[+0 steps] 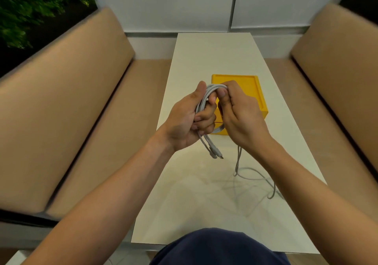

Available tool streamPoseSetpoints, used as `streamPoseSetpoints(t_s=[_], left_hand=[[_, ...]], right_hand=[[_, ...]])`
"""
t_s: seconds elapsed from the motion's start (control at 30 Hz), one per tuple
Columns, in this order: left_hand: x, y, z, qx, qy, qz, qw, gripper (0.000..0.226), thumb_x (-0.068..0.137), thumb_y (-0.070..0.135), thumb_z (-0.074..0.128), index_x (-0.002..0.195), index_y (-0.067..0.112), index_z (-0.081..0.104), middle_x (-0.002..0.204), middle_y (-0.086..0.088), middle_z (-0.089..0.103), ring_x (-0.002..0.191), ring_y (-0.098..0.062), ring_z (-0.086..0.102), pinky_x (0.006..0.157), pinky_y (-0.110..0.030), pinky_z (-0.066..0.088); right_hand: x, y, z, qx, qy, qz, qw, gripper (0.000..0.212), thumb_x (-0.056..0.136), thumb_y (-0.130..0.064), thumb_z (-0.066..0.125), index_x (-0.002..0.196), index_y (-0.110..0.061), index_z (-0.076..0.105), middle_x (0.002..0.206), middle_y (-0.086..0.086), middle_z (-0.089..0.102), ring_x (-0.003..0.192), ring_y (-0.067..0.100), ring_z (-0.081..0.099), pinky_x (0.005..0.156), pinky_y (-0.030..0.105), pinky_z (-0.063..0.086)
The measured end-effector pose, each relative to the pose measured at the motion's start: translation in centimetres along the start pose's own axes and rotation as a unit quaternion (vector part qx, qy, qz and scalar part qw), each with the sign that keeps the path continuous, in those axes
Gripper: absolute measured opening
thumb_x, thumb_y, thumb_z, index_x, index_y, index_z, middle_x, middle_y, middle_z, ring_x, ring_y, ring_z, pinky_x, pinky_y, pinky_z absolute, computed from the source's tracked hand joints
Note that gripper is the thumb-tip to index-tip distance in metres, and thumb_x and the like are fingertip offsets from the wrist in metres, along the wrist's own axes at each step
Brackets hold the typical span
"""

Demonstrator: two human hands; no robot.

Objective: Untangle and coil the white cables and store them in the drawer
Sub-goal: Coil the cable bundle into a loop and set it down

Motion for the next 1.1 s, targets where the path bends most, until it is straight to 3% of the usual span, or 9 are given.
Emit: streamPoseSetpoints(t_s=[0.07,0.17,0.3,0.37,0.5,0.63,0.87,0.97,1.1], left_hand=[[-0.1,-0.3,-0.4,-0.009,-0.011,-0.016,1.0,0.052,0.11,0.046,0.025,0.082,0.017,0.058,0.047,0.006,0.036,0.034,-0.006,0.03,0.044,-0.025,0.023],[-0.5,-0.6,-0.9,-0.035,-0.042,-0.029,0.998,0.05,0.11,0.04,0.026,0.085,0.015,0.061,0.05,0.001,0.051,0.033,-0.007,0.037,0.047,-0.029,0.021],[-0.5,-0.6,-1.0,-0.028,-0.065,-0.02,0.997,0.055,0.109,0.043,0.025,0.094,0.011,0.067,0.045,0.004,0.047,0.032,-0.005,0.035,0.044,-0.025,0.027],[-0.5,-0.5,-1.0,-0.009,-0.048,-0.008,0.999,0.059,0.105,0.05,0.027,0.095,0.013,0.072,0.041,0.007,0.04,0.033,-0.004,0.03,0.043,-0.023,0.028],[-0.6,-0.2,-0.8,0.016,-0.016,0.03,0.999,0.051,0.104,0.042,0.035,0.101,0.013,0.077,0.041,0.011,0.034,0.037,-0.003,0.027,0.045,-0.02,0.028],[-0.9,0.0,-0.8,0.033,-0.017,0.047,0.998,0.047,0.103,0.039,0.039,0.107,0.011,0.076,0.041,0.011,0.038,0.038,-0.006,0.027,0.048,-0.023,0.028],[-1.5,0.4,0.1,0.028,-0.128,0.019,0.991,0.052,0.104,0.039,0.052,0.138,0.001,0.059,0.047,0.007,0.054,0.04,-0.005,0.046,0.057,-0.023,0.044],[-1.5,0.7,0.1,0.077,-0.137,0.027,0.987,0.049,0.105,0.037,0.051,0.136,0.001,0.061,0.056,0.002,0.062,0.046,-0.009,0.053,0.058,-0.03,0.038],[-1.7,0.6,0.3,0.076,-0.126,0.046,0.988,0.035,0.102,0.037,0.054,0.113,0.009,0.072,0.093,-0.009,0.078,0.084,-0.021,0.074,0.08,-0.029,0.058]], right_hand=[[-0.2,-0.1,0.2,-0.007,-0.023,-0.002,1.0,0.02,0.11,-0.039,0.034,0.104,-0.028,0.049,0.07,-0.006,0.053,0.061,0.017,0.05,0.056,0.041,0.043],[-0.4,0.0,0.0,-0.055,-0.048,-0.019,0.997,0.034,0.108,-0.047,0.029,0.113,-0.024,0.053,0.075,-0.004,0.058,0.067,0.023,0.056,0.06,0.048,0.05],[-0.2,0.6,-0.3,-0.046,-0.053,-0.051,0.996,0.038,0.108,-0.048,0.029,0.117,-0.021,0.055,0.076,-0.001,0.06,0.066,0.025,0.058,0.06,0.052,0.052],[-0.1,1.0,-0.4,-0.038,-0.048,-0.065,0.996,0.034,0.109,-0.043,0.032,0.12,-0.022,0.057,0.077,-0.005,0.061,0.065,0.019,0.059,0.06,0.05,0.053],[-0.2,1.7,-0.5,0.027,0.001,-0.068,0.997,0.031,0.11,-0.028,0.046,0.137,-0.022,0.06,0.09,-0.013,0.067,0.074,0.0,0.064,0.068,0.035,0.058],[-0.6,2.1,-0.8,0.073,0.029,-0.104,0.991,0.029,0.108,-0.02,0.051,0.134,-0.017,0.063,0.102,-0.006,0.072,0.084,0.013,0.071,0.073,0.04,0.062],[-0.6,1.4,-0.7,0.049,0.105,-0.18,0.977,0.031,0.099,-0.008,0.048,0.122,-0.006,0.069,0.1,-0.012,0.068,0.079,0.012,0.074,0.067,0.032,0.061],[-0.5,1.3,-0.6,0.064,0.109,-0.188,0.974,0.029,0.1,-0.009,0.049,0.12,-0.005,0.07,0.1,-0.012,0.068,0.084,-0.009,0.067,0.072,0.015,0.056],[-0.5,1.7,-0.3,0.069,0.113,-0.176,0.975,0.026,0.1,-0.007,0.062,0.122,-0.018,0.068,0.099,-0.019,0.066,0.084,-0.011,0.061,0.074,0.013,0.05]])
Point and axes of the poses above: each hand's wrist, its own x-axis towards the middle knuckle, its own z-axis out of the palm, y = z × x, the point moved 4 cm from there along x, towards the middle knuckle
